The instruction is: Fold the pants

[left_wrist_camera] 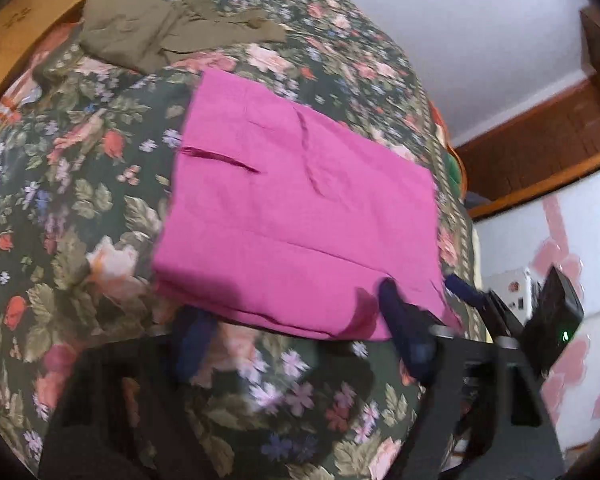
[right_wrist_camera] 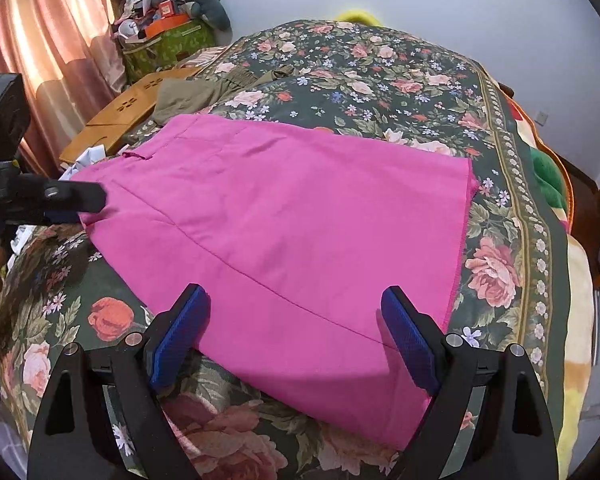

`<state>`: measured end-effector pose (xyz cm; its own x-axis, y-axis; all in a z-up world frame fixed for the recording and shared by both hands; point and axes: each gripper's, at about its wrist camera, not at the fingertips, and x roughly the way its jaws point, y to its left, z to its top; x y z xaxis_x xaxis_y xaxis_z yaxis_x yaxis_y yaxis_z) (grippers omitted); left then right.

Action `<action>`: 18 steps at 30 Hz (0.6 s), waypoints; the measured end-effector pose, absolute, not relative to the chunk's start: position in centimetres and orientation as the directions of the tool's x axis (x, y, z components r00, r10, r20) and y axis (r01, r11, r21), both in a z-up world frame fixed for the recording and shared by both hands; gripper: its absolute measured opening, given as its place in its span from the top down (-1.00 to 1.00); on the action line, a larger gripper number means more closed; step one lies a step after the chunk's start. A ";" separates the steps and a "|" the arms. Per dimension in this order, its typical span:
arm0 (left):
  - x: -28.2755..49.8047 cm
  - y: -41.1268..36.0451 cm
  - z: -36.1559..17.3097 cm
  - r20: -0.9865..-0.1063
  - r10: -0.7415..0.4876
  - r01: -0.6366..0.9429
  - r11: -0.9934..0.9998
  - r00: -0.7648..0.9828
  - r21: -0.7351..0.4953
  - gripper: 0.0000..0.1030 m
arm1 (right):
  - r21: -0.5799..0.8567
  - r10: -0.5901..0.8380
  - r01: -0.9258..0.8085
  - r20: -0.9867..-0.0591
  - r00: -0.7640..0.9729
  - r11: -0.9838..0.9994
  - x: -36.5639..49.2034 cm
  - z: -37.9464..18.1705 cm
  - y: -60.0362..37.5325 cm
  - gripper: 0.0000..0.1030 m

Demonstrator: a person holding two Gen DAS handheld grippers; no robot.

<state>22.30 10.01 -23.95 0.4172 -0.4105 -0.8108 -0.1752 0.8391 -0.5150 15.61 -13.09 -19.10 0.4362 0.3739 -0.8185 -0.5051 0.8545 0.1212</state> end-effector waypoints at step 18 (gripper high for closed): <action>18.6 9.3 -21.7 -0.837 0.060 -0.191 0.980 0.544 -0.054 0.63 | 0.179 0.401 -0.482 -0.819 0.409 0.858 14.9 -18.7 -14.2 -0.69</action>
